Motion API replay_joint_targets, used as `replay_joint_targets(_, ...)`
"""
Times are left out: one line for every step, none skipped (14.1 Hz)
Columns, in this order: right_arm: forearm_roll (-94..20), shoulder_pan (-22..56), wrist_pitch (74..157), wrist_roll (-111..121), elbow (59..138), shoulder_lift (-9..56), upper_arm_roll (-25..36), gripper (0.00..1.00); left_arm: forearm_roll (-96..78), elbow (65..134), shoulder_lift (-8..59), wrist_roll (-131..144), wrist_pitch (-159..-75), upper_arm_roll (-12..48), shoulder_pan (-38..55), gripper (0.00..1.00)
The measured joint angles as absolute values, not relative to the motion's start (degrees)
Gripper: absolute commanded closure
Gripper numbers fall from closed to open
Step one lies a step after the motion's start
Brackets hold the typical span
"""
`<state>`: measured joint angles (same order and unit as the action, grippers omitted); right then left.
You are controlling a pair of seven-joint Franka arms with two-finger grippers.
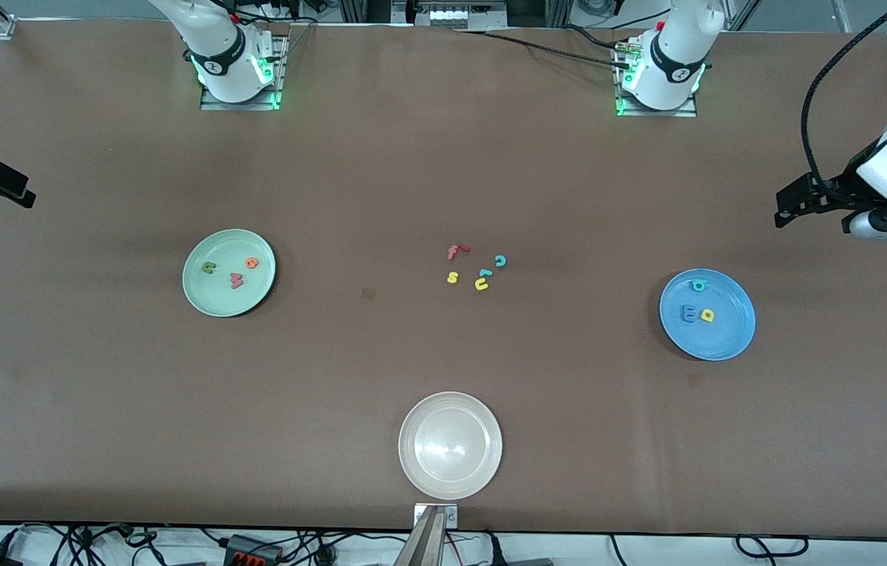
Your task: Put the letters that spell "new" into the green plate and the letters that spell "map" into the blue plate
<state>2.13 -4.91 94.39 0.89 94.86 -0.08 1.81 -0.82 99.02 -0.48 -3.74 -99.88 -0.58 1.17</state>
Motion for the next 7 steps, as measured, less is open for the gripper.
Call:
replay_joint_targets(2.1, -4.9, 94.4, 0.9, 94.9, -0.1, 1.8, 0.00, -0.8, 99.0, -0.5, -3.8, -99.9, -0.2, 0.9, 0.00)
replay_joint_targets(2.1, -5.0, 94.4, 0.9, 94.9, -0.1, 1.8, 0.00, -0.8, 99.0, -0.5, -3.8, -99.9, 0.0, 0.7, 0.00)
replay_joint_targets(2.1, -5.0, 94.4, 0.9, 94.9, -0.2, 1.8, 0.00, -0.8, 99.0, -0.5, -3.8, -99.9, 0.1, 0.6, 0.00)
replay_joint_targets(2.1, -5.0, 94.4, 0.9, 94.9, -0.3, 1.8, 0.00, -0.8, 99.0, -0.5, -3.8, -99.9, 0.1, 0.5, 0.00)
replay_joint_targets(2.1, -5.0, 94.4, 0.9, 94.9, -0.4, 1.8, 0.00, -0.8, 99.0, -0.5, -3.8, -99.9, 0.2, 0.5, 0.00)
replay_joint_targets(2.1, -5.0, 94.4, 0.9, 94.9, -0.5, 1.8, 0.00, -0.8, 99.0, -0.5, -3.8, -99.9, 0.2, 0.5, 0.00)
replay_joint_targets(2.1, -5.0, 94.4, 0.9, 94.9, -0.5, 1.8, 0.00, -0.8, 99.0, -0.5, -3.8, -99.8, 0.3, 0.5, 0.00)
